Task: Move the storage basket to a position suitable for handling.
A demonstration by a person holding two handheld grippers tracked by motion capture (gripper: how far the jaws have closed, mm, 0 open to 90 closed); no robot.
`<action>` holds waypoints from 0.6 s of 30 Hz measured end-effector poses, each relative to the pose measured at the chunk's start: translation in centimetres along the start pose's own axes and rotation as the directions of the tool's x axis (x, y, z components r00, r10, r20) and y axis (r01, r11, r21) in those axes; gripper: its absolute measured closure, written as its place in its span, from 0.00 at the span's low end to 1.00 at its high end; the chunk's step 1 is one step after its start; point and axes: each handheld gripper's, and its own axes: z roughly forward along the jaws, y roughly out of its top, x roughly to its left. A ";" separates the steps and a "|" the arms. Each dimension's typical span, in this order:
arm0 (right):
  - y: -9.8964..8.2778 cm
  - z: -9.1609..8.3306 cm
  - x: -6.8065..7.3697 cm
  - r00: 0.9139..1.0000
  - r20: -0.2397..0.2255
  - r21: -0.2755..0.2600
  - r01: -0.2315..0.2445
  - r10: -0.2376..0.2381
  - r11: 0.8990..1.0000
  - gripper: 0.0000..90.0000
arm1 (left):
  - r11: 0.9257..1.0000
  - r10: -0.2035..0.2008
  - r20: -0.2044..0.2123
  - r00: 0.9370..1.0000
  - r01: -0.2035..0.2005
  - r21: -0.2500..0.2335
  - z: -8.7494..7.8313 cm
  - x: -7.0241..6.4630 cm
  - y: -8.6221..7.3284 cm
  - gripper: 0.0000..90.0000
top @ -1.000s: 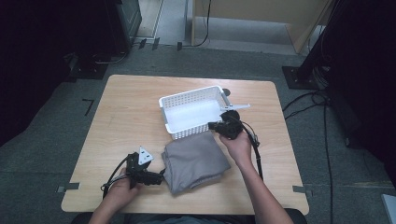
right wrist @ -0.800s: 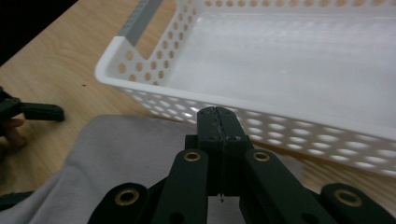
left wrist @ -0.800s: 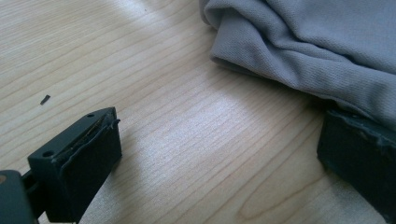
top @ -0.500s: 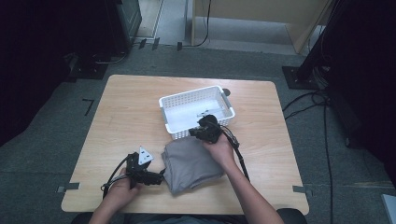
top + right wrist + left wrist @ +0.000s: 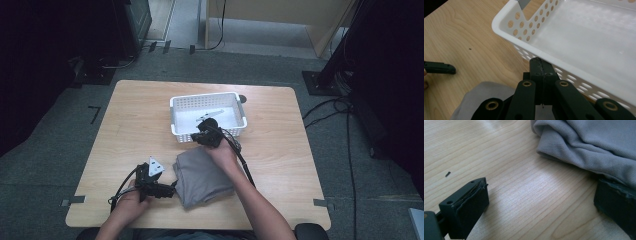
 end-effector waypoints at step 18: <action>1.8 1.1 -0.6 0.999 -0.033 -0.007 -0.037 0.036 0.999 0.91 | 1.000 0.000 0.002 1.000 0.000 0.001 0.0 0.0 0.0 0.00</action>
